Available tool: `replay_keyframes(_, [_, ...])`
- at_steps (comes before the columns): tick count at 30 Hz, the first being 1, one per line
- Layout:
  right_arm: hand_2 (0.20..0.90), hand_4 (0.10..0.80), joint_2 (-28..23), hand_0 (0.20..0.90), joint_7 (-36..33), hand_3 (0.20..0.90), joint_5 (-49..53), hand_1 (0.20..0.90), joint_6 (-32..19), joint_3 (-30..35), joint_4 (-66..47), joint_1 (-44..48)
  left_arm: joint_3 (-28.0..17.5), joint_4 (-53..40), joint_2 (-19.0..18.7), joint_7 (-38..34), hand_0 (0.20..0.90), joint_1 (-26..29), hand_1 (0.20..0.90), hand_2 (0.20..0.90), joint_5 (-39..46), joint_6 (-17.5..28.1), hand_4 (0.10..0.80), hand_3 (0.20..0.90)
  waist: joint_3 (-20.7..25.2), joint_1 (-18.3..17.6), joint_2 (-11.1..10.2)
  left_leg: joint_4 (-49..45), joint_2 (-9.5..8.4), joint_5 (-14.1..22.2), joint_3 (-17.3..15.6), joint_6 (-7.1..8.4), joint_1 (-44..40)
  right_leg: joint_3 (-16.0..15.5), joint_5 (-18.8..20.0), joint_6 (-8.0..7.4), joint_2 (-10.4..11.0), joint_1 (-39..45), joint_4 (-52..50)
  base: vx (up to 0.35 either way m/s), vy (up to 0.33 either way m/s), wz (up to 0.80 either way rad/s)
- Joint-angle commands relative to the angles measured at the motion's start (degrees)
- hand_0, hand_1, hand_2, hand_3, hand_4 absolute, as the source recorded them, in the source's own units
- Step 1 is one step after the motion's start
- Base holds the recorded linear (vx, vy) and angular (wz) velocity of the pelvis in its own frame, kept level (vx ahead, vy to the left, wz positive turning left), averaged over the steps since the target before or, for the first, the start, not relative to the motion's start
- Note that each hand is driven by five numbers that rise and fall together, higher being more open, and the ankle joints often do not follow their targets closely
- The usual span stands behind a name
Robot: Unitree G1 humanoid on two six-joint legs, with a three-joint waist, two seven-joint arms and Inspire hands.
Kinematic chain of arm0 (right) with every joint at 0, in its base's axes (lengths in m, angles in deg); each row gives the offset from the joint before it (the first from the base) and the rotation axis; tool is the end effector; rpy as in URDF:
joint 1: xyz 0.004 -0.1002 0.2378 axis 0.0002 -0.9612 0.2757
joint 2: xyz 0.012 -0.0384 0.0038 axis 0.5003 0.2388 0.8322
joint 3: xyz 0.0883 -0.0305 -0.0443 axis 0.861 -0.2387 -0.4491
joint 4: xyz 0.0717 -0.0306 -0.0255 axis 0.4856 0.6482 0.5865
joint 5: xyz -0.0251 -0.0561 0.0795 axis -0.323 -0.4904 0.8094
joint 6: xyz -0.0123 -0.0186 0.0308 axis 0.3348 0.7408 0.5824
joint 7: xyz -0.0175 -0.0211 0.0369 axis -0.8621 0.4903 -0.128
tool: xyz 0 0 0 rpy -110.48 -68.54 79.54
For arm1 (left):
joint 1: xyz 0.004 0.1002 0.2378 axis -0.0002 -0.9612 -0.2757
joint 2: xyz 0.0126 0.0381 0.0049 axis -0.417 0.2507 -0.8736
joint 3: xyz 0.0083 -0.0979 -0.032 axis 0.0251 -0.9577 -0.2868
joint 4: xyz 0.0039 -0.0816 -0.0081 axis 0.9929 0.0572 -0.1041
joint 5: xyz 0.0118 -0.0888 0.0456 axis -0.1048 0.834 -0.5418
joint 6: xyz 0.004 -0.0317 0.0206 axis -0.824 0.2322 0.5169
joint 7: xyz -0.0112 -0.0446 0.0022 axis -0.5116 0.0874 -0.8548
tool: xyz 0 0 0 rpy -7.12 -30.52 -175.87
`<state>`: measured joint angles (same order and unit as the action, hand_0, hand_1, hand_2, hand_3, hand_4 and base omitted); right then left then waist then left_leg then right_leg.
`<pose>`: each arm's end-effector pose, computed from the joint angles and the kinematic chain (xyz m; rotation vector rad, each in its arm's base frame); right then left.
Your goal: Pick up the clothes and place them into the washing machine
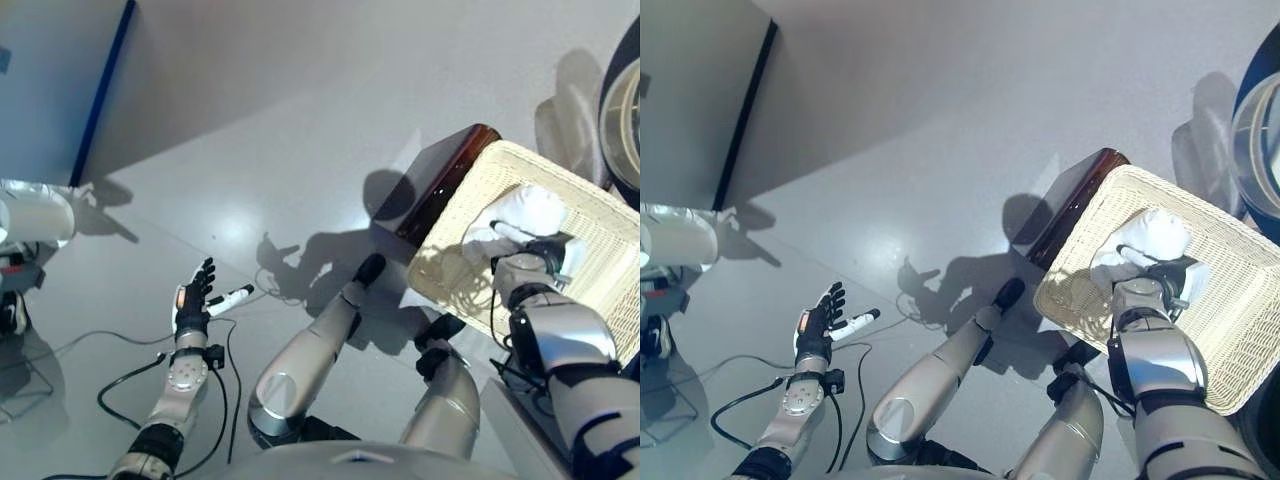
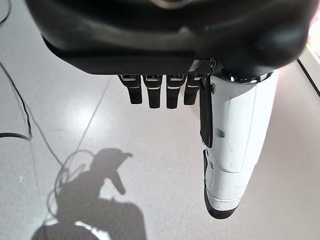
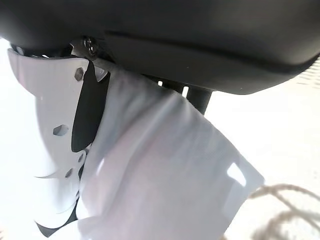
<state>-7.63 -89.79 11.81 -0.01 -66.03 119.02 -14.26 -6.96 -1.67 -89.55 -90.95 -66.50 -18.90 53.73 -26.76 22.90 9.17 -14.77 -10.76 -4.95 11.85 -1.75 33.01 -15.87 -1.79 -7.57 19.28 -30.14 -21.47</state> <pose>0.2803 -0.2956 0.0386 -0.2394 0.5350 -0.9915 0.1560 0.2093 -0.0550 0.2083 0.3831 0.2796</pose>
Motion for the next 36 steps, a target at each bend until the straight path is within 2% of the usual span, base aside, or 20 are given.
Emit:
replay_keyframes(1, [0.200,0.300,-7.93,0.200,-1.15,0.200,5.20,0.200,-3.85,4.45,0.81,-3.13,0.30,3.86,-1.57,-0.98,0.900,-3.48,0.900,0.900,-0.19,1.13,0.800,0.900,2.95,-1.51,2.85,1.83,-0.23,1.51,-2.52,1.93,1.60,2.37,1.02,3.16,-1.74,0.92,1.70,0.011,0.047,-0.28])
replay_keyframes(3, [0.200,0.300,-6.96,0.200,-0.02,0.200,9.81,0.200,-6.72,6.83,-1.05,-4.69,0.17,5.91,-1.26,-0.58,0.900,-3.23,0.900,0.900,0.56,1.34,0.800,0.900,3.49,-3.05,2.73,1.62,0.20,1.96,-3.52,1.78,0.57,3.81,1.18,3.34,-2.55,1.67,2.36,-0.041,0.075,-0.43])
replay_keyframes(4, [0.200,0.300,-6.13,0.200,1.43,0.200,12.57,0.200,-8.30,7.84,-2.39,-5.34,0.05,6.96,-1.14,-0.61,0.900,-2.98,0.900,0.900,0.78,1.32,0.800,0.900,3.34,-3.75,2.98,1.56,0.49,0.40,-4.20,1.55,0.79,3.71,2.97,3.84,-2.84,1.31,2.82,-0.057,0.107,-0.61])
replay_keyframes(5, [0.200,0.300,-3.93,0.200,3.61,0.200,20.06,0.200,-12.10,10.62,-5.75,-6.96,0.41,8.82,-0.42,-0.13,0.900,-2.71,0.900,0.900,1.79,1.62,0.800,0.900,3.81,-5.60,2.45,1.88,1.15,0.66,-5.30,1.57,-0.57,5.22,3.35,3.77,-3.90,2.15,4.08,-0.066,0.073,-0.58])
replay_keyframes(7, [0.200,0.300,-3.12,0.200,4.24,0.200,22.22,0.200,-13.04,11.55,-6.47,-8.08,0.71,9.66,-0.22,0.22,0.900,-2.88,0.900,0.900,2.35,1.75,0.800,0.900,3.99,-6.10,2.26,2.36,1.52,0.55,-5.79,1.56,-1.30,5.78,3.76,3.73,-4.26,2.55,4.85,0.046,0.021,-0.64])
replay_keyframes(13, [0.200,0.300,-1.09,0.200,12.76,0.200,37.31,0.200,-18.96,17.94,-11.34,-11.26,2.56,14.43,3.04,3.32,0.900,-3.13,0.900,0.900,5.53,2.27,0.800,0.900,6.34,-8.90,3.27,4.36,2.92,0.64,-7.39,1.82,-4.67,8.00,4.30,3.30,-6.04,4.92,8.41,0.067,0.015,-0.45])
replay_keyframes(15, [0.200,0.300,-0.89,0.200,13.41,0.200,38.45,0.200,-19.60,18.12,-11.24,-11.27,2.75,14.87,3.41,3.88,0.900,-2.96,0.900,0.900,6.36,2.49,0.800,0.900,6.53,-8.99,3.40,4.16,3.15,0.74,-7.68,1.83,-4.72,8.65,4.26,3.43,-6.54,4.86,8.41,0.042,0.018,-0.30])
replay_keyframes(16, [0.200,0.300,0.84,0.200,14.62,0.200,41.03,0.200,-21.45,18.30,-13.85,-10.40,3.31,14.84,4.11,4.68,0.900,-3.29,0.900,0.900,7.89,2.92,0.800,0.900,6.27,-9.79,3.37,0.77,3.91,1.97,-8.65,1.59,-3.85,10.58,3.61,3.95,-7.84,3.59,6.65,0.029,0.017,-0.28])
replay_keyframes(20, [0.200,0.300,7.33,0.200,13.41,0.200,42.94,0.200,-26.17,17.88,-23.09,-10.27,3.88,18.78,5.04,4.36,0.900,-2.25,0.900,0.900,9.90,2.94,0.800,0.900,4.04,-11.87,1.96,-11.48,5.63,7.26,-9.81,0.22,-0.81,14.20,-0.51,5.73,-11.37,0.26,-3.02,0.017,-0.051,-0.89])
replay_keyframes(23, [0.200,0.300,9.37,0.200,12.51,0.200,43.89,0.200,-28.93,19.04,-27.61,-10.30,4.08,19.25,5.38,4.29,0.900,-2.19,0.900,0.900,10.06,2.97,0.800,0.900,3.96,-12.67,1.98,-17.89,7.01,10.56,-10.22,-0.87,0.30,14.90,-3.82,6.90,-13.10,-1.45,-10.20,0.034,-0.104,-0.74])
replay_keyframes(25, [0.200,0.300,9.43,0.200,11.60,0.200,44.38,0.200,-30.44,19.55,-28.49,-9.02,4.24,20.19,5.23,4.20,0.900,-2.32,0.900,0.900,9.63,2.78,0.800,0.900,4.44,-13.05,2.13,-20.95,7.91,12.22,-10.35,-1.55,0.57,15.15,-5.73,7.57,-14.15,-1.83,-13.07,0.110,-0.086,0.05])
replay_keyframes(26, [0.200,0.300,9.58,0.200,11.25,0.200,44.51,0.200,-30.93,19.47,-28.78,-8.02,4.43,20.24,5.23,4.23,0.900,-2.43,0.900,0.900,9.58,2.70,0.800,0.900,5.04,-12.92,2.21,-22.68,8.04,14.81,-9.64,-1.68,0.14,15.65,-8.17,7.50,-14.77,-1.59,-14.72,0.162,-0.094,-0.02])
replay_keyframes(27, [0.200,0.300,9.79,0.200,10.70,0.200,44.50,0.200,-31.80,19.28,-30.29,-6.76,4.59,20.12,5.02,4.11,0.900,-2.57,0.900,0.900,9.44,2.67,0.800,0.900,5.28,-13.06,2.42,-23.82,8.62,15.60,-9.70,-2.04,0.33,15.88,-9.05,7.88,-15.52,-2.05,-16.02,0.161,-0.078,-0.16])
replay_keyframes(30, [0.200,0.300,9.53,0.200,9.49,0.200,44.41,0.200,-32.63,19.79,-30.96,-5.12,5.14,19.88,4.91,4.30,0.900,-3.04,0.900,0.900,9.37,2.56,0.800,0.900,5.42,-13.18,2.75,-24.94,9.59,15.07,-10.51,-2.64,1.17,15.69,-8.51,8.76,-16.25,-2.89,-16.57,-0.068,-0.075,-0.33])
replay_keyframes(31, [0.200,0.300,8.33,0.200,8.91,0.200,44.31,0.200,-33.02,19.57,-30.42,-3.41,5.68,19.07,4.90,4.49,0.900,-3.35,0.900,0.900,9.42,2.70,0.800,0.900,5.74,-13.05,3.18,-25.33,9.67,15.30,-10.51,-2.87,1.46,15.82,-8.74,8.95,-16.55,-3.40,-17.11,0.115,-0.041,-0.41])
replay_keyframes(32, [0.200,0.300,5.73,0.200,7.66,0.200,43.95,0.200,-33.19,19.61,-29.62,-0.40,6.43,18.06,4.62,4.65,0.900,-3.76,0.900,0.900,9.40,2.82,0.800,0.900,6.75,-12.70,3.93,-26.07,9.40,17.05,-9.68,-2.70,1.69,16.69,-10.85,8.90,-16.99,-3.64,-17.97,0.011,-0.062,-0.34])
replay_keyframes(33, [0.200,0.300,4.19,0.200,6.99,0.200,43.97,0.200,-33.38,19.98,-28.92,0.95,6.67,17.66,4.35,4.69,0.900,-4.00,0.900,0.900,9.23,2.90,0.800,0.900,6.81,-12.71,4.54,-25.58,9.79,15.09,-10.37,-2.78,2.46,16.20,-9.51,9.37,-16.76,-4.48,-17.80,0.114,-0.048,-0.04])
replay_keyframes(34, [0.200,0.300,2.04,0.200,6.44,0.200,43.84,0.200,-33.36,19.95,-28.02,2.77,7.05,16.61,4.32,4.90,0.900,-4.16,0.900,0.900,9.48,2.94,0.800,0.900,7.70,-12.29,5.23,-25.23,9.33,16.23,-9.47,-2.42,2.21,17.00,-10.90,9.06,-16.79,-4.67,-18.26,-0.093,-0.033,0.02])
replay_keyframes(35, [0.200,0.300,0.85,0.200,6.02,0.200,43.63,0.200,-33.29,19.71,-27.80,4.02,7.36,15.73,4.15,4.96,0.900,-4.62,0.900,0.900,9.63,3.19,0.800,0.900,7.69,-12.25,5.84,-24.68,9.64,14.54,-10.13,-2.44,2.86,16.44,-9.70,9.43,-16.33,-5.27,-17.87,0.114,-0.010,0.01])
replay_keyframes(36, [0.200,0.300,-0.18,0.200,5.09,0.200,43.11,0.200,-33.91,19.44,-28.33,5.49,7.53,15.56,4.09,4.91,0.900,-4.81,0.900,0.900,9.78,3.18,0.800,0.900,8.48,-11.93,6.44,-24.28,9.23,15.61,-9.23,-2.01,2.32,17.12,-11.08,9.14,-16.33,-5.18,-18.17,0.008,-0.004,0.04])
